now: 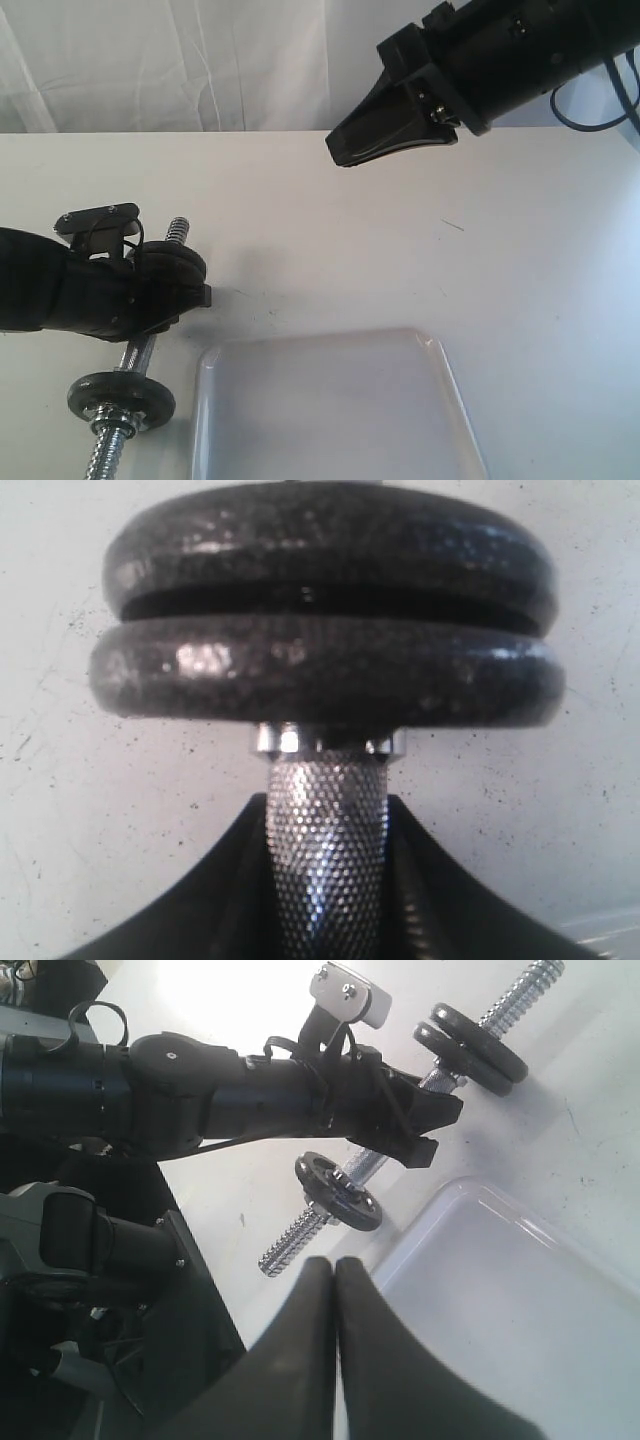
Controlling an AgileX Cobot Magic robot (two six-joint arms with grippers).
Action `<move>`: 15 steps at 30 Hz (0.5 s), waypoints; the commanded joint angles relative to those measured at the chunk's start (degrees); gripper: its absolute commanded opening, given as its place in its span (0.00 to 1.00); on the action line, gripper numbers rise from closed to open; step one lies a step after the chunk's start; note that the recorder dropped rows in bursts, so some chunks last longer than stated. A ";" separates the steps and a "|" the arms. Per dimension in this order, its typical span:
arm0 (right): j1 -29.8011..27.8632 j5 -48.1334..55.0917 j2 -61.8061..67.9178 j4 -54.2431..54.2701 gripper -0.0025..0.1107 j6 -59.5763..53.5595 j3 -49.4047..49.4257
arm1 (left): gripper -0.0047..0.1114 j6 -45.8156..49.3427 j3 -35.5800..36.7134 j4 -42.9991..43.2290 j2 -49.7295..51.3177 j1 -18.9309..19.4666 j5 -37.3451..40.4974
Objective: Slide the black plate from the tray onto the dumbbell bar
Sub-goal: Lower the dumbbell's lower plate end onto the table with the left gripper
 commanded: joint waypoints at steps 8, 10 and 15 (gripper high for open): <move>-0.32 0.21 -0.43 0.40 0.02 0.18 0.24 | 0.04 -1.73 0.03 -1.11 -1.56 0.09 3.23; -0.32 0.21 -0.43 0.40 0.02 0.18 0.24 | 0.04 -1.73 0.03 -1.11 -1.56 0.09 3.25; -0.32 0.21 -0.43 0.40 0.02 0.18 0.24 | 0.12 -1.86 0.03 -1.11 -1.56 0.09 3.36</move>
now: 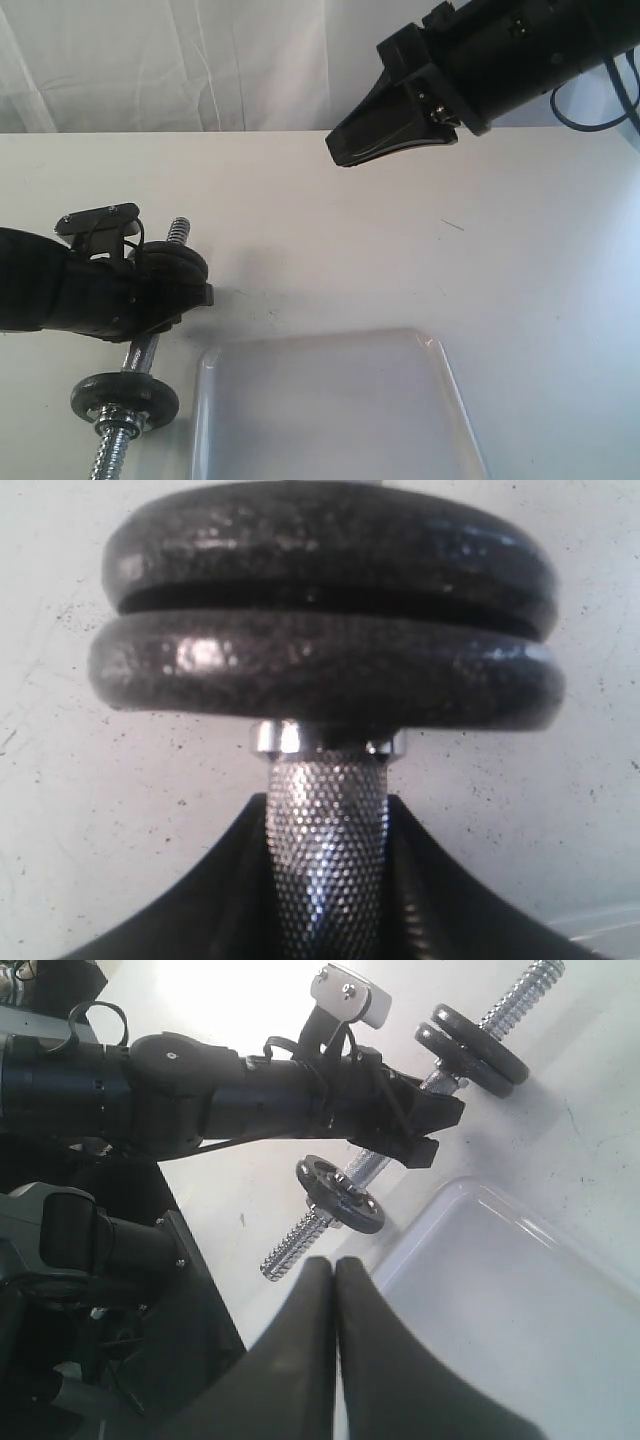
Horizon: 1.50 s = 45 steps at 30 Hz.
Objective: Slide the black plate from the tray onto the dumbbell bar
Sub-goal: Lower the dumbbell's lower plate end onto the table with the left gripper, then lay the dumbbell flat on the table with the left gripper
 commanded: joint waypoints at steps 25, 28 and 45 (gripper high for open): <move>-0.32 0.21 -0.43 0.40 0.02 0.18 0.24 | 0.43 -2.41 0.03 -1.11 -1.67 0.09 4.07; -0.32 0.21 -0.43 0.30 0.02 0.16 0.24 | 0.43 -2.41 0.03 -1.11 -2.16 0.09 4.07; -0.32 0.21 -0.43 -0.05 0.02 0.16 0.24 | 0.43 0.36 0.03 -1.11 -5.06 0.09 -1.46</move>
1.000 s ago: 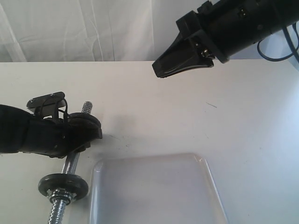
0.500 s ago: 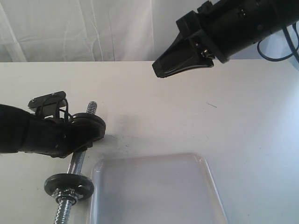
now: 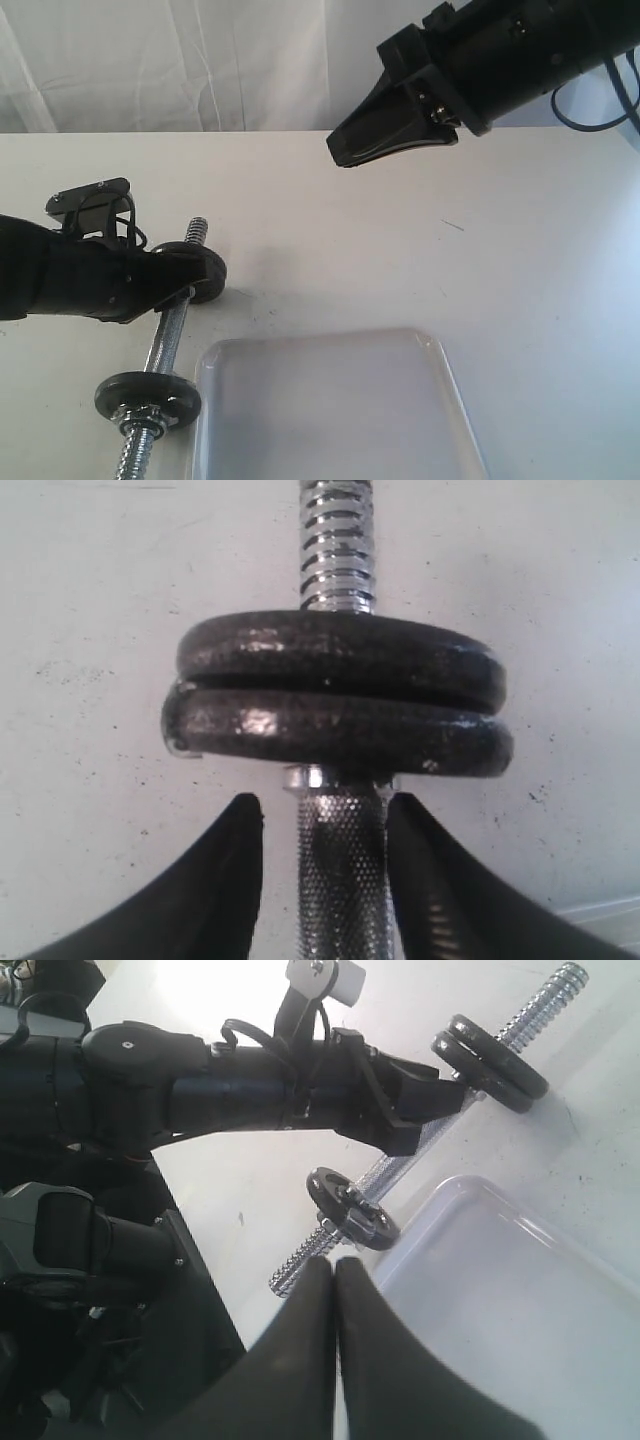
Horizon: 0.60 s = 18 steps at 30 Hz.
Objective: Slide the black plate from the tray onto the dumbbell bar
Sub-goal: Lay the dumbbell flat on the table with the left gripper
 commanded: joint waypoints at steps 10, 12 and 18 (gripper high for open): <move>-0.32 0.21 -0.43 -1.20 0.02 0.05 0.24 | 0.14 3.32 0.03 -1.11 -0.64 0.09 -2.69; -0.32 0.21 -0.43 -1.20 0.02 0.05 0.24 | 0.14 3.63 0.03 -1.11 -0.64 0.09 -2.59; -0.32 0.21 -0.43 -1.20 0.02 0.16 0.24 | 0.14 3.63 0.03 -1.11 -0.64 0.09 -2.59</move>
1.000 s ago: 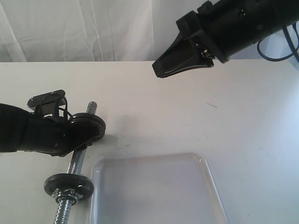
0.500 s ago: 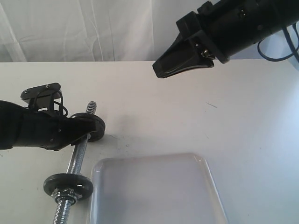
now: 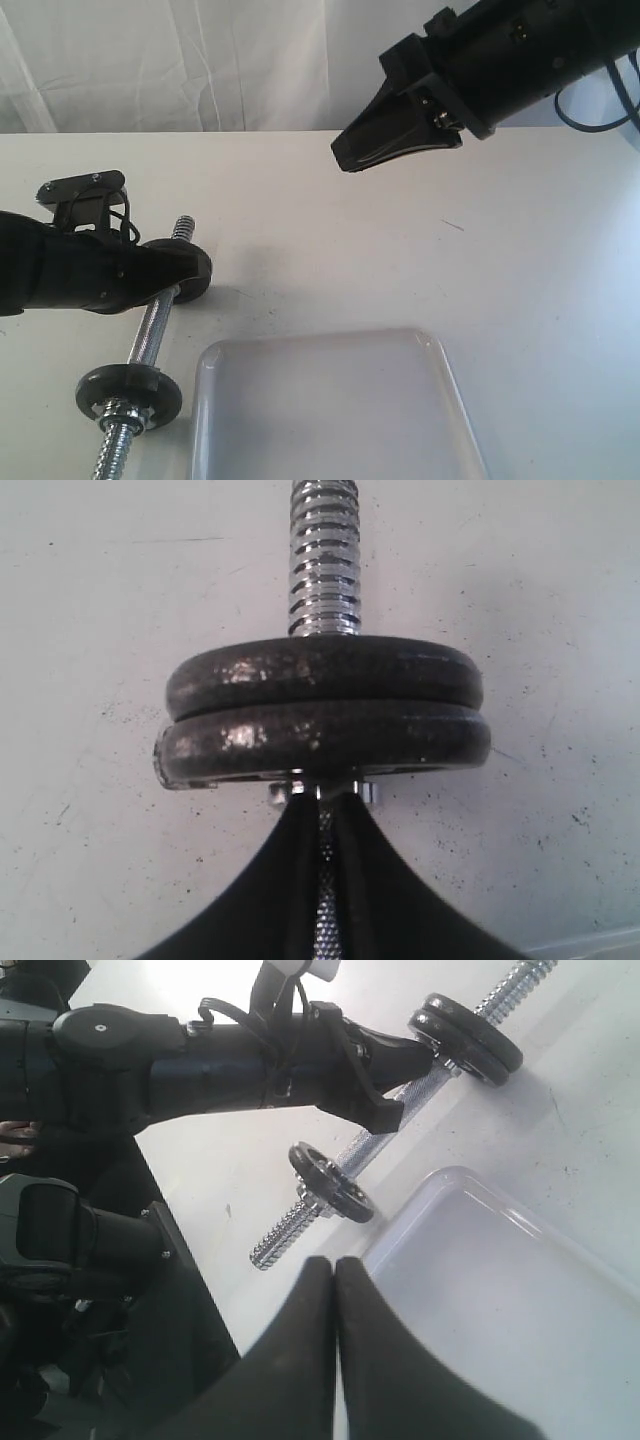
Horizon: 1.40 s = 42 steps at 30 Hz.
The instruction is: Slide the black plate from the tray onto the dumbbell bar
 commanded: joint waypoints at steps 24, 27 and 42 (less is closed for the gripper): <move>-0.32 0.21 -0.43 -0.08 0.02 0.14 0.24 | 0.04 0.27 0.13 -1.11 -2.78 0.09 1.49; -0.32 0.21 -0.43 -0.08 0.02 0.14 0.24 | 0.04 0.79 0.13 -1.11 -4.71 0.09 0.65; -0.32 0.21 -0.81 -6.21 0.02 -0.79 0.24 | 0.04 10.21 0.13 1.44 -18.32 0.09 -2.09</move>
